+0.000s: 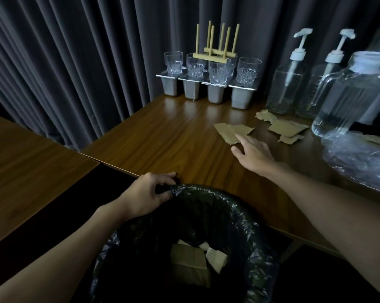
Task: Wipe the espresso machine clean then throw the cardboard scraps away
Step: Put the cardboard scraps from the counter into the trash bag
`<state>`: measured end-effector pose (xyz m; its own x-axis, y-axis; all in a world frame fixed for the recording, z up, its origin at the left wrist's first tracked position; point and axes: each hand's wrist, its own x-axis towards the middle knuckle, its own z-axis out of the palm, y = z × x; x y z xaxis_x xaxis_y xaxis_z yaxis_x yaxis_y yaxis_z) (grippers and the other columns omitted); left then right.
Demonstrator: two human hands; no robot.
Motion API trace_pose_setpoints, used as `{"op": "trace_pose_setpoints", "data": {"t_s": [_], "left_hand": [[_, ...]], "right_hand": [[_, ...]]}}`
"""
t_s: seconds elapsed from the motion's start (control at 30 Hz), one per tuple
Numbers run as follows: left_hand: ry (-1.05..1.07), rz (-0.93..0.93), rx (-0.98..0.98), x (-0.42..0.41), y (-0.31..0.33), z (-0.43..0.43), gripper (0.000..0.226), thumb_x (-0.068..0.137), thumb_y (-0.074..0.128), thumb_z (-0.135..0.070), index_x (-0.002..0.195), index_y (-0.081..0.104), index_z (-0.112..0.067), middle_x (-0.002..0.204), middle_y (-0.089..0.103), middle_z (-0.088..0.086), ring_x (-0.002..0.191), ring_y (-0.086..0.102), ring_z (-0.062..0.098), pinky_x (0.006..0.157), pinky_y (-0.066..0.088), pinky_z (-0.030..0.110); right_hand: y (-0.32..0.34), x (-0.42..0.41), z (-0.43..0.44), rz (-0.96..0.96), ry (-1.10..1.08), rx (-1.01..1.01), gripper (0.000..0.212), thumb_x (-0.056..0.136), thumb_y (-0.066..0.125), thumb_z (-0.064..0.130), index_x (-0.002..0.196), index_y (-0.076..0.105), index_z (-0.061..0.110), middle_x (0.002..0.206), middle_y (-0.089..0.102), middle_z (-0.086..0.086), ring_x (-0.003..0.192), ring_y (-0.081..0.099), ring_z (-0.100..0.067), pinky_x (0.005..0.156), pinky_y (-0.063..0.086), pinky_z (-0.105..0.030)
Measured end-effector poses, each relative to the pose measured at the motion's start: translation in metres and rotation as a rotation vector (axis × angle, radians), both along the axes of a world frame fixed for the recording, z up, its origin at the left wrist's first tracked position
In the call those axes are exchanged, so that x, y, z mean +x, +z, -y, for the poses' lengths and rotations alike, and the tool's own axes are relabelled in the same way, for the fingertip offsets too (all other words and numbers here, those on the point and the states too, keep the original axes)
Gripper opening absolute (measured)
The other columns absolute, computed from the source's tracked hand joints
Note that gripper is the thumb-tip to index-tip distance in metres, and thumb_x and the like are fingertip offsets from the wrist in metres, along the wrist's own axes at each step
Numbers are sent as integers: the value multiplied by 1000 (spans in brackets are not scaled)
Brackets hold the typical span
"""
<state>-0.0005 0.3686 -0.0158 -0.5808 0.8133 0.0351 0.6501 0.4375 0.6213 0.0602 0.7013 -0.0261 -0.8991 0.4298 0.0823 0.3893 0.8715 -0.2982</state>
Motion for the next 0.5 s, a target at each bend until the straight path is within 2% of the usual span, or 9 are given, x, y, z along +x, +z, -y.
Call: {"op": "trace_pose_setpoints", "data": {"t_s": [0.07, 0.13, 0.23, 0.3, 0.4, 0.5], "left_hand": [[2, 5, 3, 0, 1, -1, 21, 91, 70, -15, 112, 73, -20, 139, 58, -5, 131, 39, -10, 104, 32, 7], [7, 12, 2, -1, 0, -1, 21, 91, 70, -16, 111, 74, -21, 140, 59, -3, 133, 41, -6, 111, 35, 19], [17, 25, 4, -3, -2, 0, 19, 91, 71, -18, 108, 73, -25, 142, 57, -3, 136, 42, -2, 115, 37, 30], [18, 32, 25, -2, -3, 0, 19, 90, 71, -16, 104, 73, -29, 142, 58, -3, 135, 43, -2, 114, 37, 29], [18, 30, 46, -3, -5, 0, 20, 91, 70, -15, 105, 73, -30, 140, 58, -4, 135, 44, 0, 113, 36, 26], [37, 17, 47, -5, -9, -1, 22, 90, 71, -17, 110, 73, -26, 142, 57, -4, 136, 46, 6, 115, 36, 30]], "right_hand": [[1, 10, 11, -31, 72, -16, 52, 103, 33, 44, 151, 31, 25, 156, 31, 4, 144, 25, -17, 117, 17, -41], [-2, 20, 19, -88, 139, -67, 44, 103, 36, 39, 143, 44, 22, 147, 42, 5, 139, 32, -15, 114, 21, -41], [-7, 35, 31, -254, 173, -163, 29, 101, 45, 31, 108, 68, 15, 116, 57, 6, 119, 45, -16, 107, 32, -46], [-8, 42, 37, -307, 132, -153, 26, 97, 54, 34, 96, 69, 14, 111, 54, 5, 114, 45, -16, 103, 34, -47], [-2, 44, 45, -182, 43, -118, 19, 88, 65, 44, 96, 60, 28, 121, 49, 3, 118, 41, -19, 103, 28, -43], [8, 42, 47, -108, -43, -252, 35, 79, 73, 44, 102, 49, 32, 114, 53, 6, 114, 47, -20, 98, 32, -40]]}}
